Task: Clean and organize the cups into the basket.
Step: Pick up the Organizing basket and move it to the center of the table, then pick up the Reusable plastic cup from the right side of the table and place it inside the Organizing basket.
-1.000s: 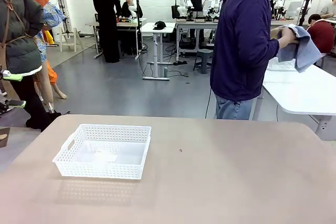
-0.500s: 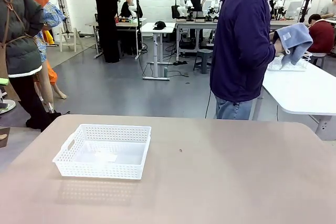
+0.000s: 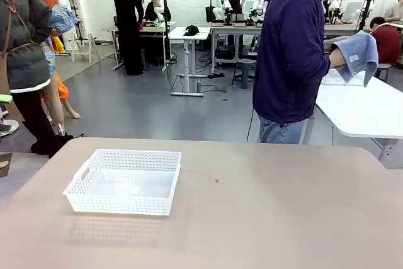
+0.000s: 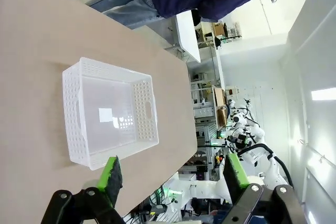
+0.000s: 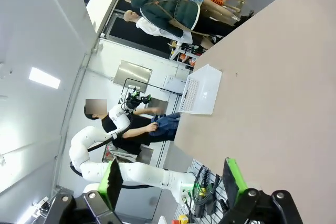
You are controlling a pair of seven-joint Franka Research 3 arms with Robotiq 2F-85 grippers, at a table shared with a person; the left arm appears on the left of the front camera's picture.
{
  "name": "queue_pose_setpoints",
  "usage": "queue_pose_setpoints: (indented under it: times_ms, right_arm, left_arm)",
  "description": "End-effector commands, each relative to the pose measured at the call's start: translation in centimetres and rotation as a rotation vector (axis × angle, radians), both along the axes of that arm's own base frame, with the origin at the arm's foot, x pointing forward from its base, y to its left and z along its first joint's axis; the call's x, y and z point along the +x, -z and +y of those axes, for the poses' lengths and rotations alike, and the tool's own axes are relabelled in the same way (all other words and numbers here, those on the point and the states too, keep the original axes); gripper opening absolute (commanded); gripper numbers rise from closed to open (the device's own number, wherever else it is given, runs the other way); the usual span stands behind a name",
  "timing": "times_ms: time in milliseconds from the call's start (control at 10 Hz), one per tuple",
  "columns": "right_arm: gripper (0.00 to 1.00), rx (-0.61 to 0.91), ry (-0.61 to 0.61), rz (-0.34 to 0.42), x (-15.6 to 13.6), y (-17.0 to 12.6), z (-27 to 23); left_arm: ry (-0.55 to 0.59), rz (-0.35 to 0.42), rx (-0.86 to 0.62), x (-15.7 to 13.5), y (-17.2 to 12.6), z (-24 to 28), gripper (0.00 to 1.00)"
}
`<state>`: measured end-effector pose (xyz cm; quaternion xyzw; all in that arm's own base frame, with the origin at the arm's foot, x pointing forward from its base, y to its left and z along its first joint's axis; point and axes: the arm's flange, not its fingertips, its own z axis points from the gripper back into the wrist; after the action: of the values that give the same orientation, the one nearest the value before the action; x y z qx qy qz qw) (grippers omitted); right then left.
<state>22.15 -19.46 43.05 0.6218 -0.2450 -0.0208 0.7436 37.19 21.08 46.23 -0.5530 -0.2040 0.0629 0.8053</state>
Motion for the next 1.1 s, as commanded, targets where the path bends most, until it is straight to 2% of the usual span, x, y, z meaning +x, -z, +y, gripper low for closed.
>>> queue_pose_setpoints:
  times_ms: [0,1000]
  right_arm:
    - [1.0,-0.002,-0.004,-0.001,-0.36,0.16,-0.13]
    - [1.0,-0.002,-0.004,-0.001,-0.36,0.16,-0.13]
  left_arm:
    - [0.008,-0.001,-0.007,-0.02,-0.07,0.03,1.0]
    - [0.008,-0.001,-0.007,-0.02,-0.07,0.03,1.0]
